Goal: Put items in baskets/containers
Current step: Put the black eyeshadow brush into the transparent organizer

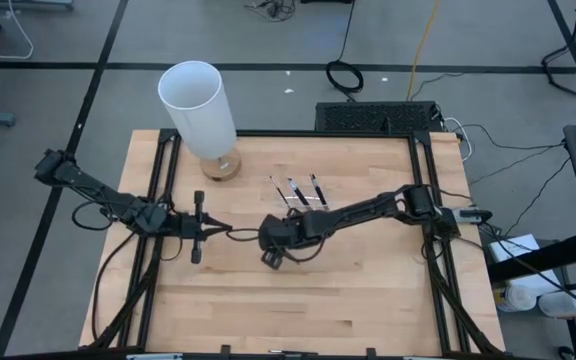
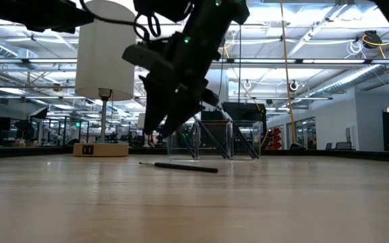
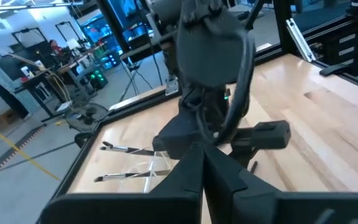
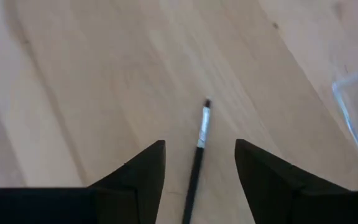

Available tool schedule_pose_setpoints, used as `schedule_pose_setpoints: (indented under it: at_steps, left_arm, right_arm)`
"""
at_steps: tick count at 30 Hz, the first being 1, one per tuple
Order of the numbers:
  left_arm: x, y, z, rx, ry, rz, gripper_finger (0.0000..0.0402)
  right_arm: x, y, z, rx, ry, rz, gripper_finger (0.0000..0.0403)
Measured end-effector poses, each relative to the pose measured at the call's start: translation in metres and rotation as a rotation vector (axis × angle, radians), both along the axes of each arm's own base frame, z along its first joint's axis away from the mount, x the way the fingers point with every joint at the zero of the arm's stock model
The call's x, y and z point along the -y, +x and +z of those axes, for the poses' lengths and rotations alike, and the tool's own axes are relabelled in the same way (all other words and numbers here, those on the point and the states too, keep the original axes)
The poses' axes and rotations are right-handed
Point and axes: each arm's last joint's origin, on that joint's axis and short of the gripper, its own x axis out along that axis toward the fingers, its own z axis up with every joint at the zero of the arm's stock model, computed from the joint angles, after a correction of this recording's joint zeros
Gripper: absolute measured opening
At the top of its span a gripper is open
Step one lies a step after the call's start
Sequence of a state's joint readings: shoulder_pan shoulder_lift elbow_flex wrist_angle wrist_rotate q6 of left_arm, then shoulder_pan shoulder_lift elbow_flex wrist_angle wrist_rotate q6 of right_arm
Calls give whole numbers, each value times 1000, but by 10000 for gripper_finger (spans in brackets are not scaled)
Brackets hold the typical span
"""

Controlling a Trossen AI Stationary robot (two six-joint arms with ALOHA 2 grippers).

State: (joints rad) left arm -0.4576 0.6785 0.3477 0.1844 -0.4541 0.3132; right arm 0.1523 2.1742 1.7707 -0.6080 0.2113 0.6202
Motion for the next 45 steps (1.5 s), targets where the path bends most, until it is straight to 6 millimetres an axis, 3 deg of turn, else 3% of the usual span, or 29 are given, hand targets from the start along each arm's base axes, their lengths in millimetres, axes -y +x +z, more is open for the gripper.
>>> schedule_pose_setpoints:
  at_steps: [9, 24, 29, 34, 42, 45]
  left_arm:
    - [0, 0, 1, 10, -5, 2, 40]
    - [0, 0, 2, 18, -18, 2, 4]
    - [0, 0, 3, 24, -40, 4, 18]
    - [0, 0, 3, 24, -68, 7, 36]
    - [0, 0, 2, 18, -129, 14, 20]
    - [0, 0, 2, 18, -160, 18, 9]
  right_arm:
    - [1, -5, -10, -21, 33, -64, 176]
    - [-14, -1, -27, 29, 26, -6, 171]
    - [-15, 0, -45, -13, 17, -4, 171]
    - [-15, -3, -48, -53, 7, -7, 171]
    - [-13, -6, -50, -102, -45, 79, 160]
    - [-13, -8, -62, -161, -57, 99, 141]
